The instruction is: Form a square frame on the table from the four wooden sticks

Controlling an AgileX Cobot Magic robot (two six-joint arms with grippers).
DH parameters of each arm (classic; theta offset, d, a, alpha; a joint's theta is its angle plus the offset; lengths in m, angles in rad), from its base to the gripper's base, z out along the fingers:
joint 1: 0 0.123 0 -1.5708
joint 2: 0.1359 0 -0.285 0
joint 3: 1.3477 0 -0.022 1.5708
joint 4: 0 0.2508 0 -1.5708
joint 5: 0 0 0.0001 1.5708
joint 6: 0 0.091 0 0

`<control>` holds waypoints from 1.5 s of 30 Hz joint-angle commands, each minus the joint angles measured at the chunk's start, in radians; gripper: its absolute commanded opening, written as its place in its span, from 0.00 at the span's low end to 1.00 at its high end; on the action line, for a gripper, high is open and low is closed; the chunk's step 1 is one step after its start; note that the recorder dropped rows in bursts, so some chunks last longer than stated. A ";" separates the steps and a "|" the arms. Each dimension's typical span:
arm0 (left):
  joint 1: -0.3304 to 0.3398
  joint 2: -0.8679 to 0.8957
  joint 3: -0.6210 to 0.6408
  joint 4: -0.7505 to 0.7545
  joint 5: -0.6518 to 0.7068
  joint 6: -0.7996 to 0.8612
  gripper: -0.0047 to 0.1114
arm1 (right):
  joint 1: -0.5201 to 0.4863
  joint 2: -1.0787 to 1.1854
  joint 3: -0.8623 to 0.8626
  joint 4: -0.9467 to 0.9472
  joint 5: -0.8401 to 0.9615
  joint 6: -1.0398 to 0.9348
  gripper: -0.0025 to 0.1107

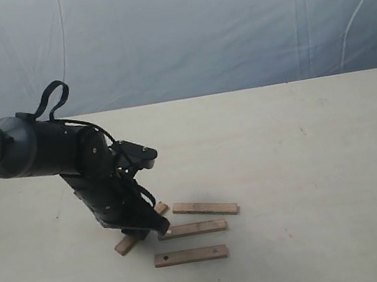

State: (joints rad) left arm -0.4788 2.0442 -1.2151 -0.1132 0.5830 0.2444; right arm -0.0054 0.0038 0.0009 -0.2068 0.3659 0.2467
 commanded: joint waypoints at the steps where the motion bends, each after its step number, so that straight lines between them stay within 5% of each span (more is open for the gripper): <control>1: -0.002 0.023 0.007 -0.007 0.035 -0.029 0.04 | -0.004 -0.004 -0.001 -0.001 -0.009 0.000 0.01; 10: 0.027 -0.155 0.042 -0.004 0.059 -0.336 0.04 | -0.004 -0.004 -0.001 -0.001 -0.009 0.000 0.01; 20: -0.127 -0.348 0.339 -0.029 -0.135 -0.625 0.04 | -0.004 -0.004 -0.001 -0.001 -0.009 0.000 0.01; 27: -0.261 -0.352 0.411 -0.009 -0.242 -0.808 0.04 | -0.004 -0.004 -0.001 -0.001 -0.009 0.000 0.01; 34: -0.294 -0.342 0.412 0.141 -0.240 -1.026 0.04 | -0.004 -0.004 -0.001 -0.001 -0.009 0.000 0.01; 45: -0.301 -0.246 0.411 0.137 -0.319 -1.056 0.04 | -0.004 -0.004 -0.001 -0.001 -0.009 0.000 0.01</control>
State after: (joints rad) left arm -0.7711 1.7818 -0.8058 0.0244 0.3014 -0.8034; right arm -0.0054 0.0038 0.0009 -0.2068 0.3659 0.2467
